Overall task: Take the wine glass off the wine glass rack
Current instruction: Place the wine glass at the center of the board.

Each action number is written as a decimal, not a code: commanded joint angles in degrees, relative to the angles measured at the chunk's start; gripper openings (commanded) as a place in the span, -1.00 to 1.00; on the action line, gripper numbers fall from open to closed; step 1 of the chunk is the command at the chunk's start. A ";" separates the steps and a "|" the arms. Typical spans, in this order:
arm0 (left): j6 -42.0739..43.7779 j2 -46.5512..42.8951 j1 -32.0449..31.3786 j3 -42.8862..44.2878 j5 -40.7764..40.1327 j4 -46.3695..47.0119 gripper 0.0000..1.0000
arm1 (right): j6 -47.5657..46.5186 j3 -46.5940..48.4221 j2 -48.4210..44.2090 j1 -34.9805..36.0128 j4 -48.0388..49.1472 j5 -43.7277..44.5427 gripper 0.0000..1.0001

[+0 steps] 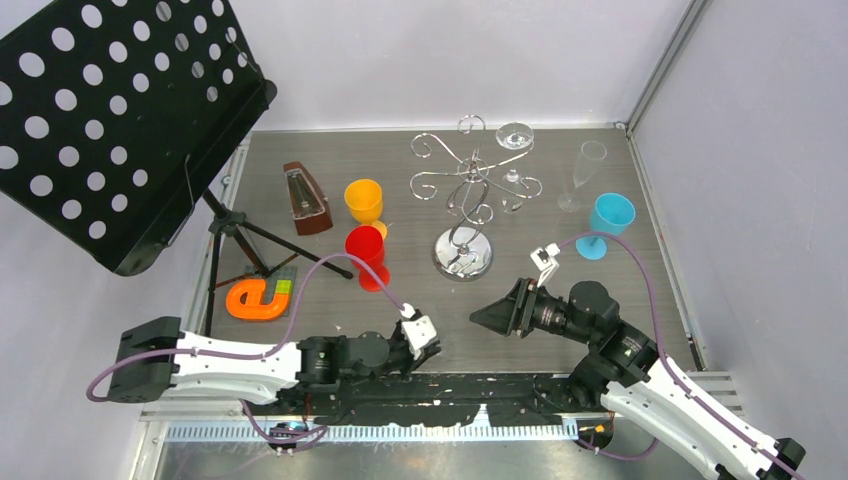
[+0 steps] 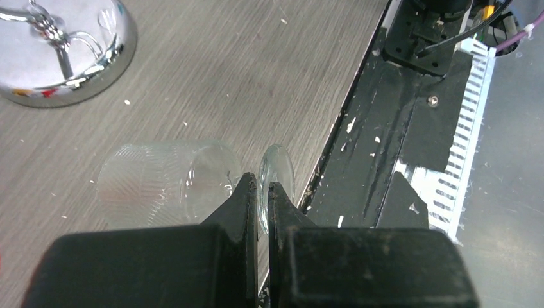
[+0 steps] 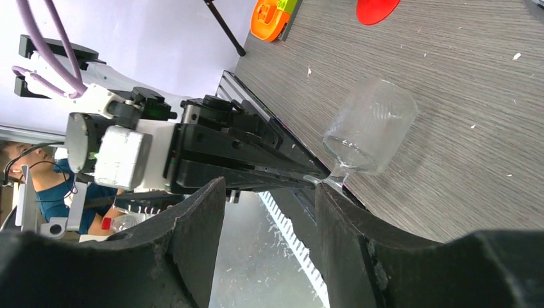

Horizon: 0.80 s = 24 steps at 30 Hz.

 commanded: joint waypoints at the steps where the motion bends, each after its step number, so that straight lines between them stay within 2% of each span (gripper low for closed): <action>1: -1.56 1.78 -0.19 -0.37 -0.40 9.70 -1.00 | -1.18 0.57 -0.82 0.25 0.01 1.06 0.19; 12: -3.26 8.33 -0.19 -1.03 -0.61 11.88 -1.00 | -1.39 -0.53 -2.04 0.22 -0.64 1.62 0.20; 24: -5.09 14.69 -0.19 0.72 -1.41 9.47 -1.00 | -1.51 -0.98 -2.78 0.22 -1.02 1.82 0.19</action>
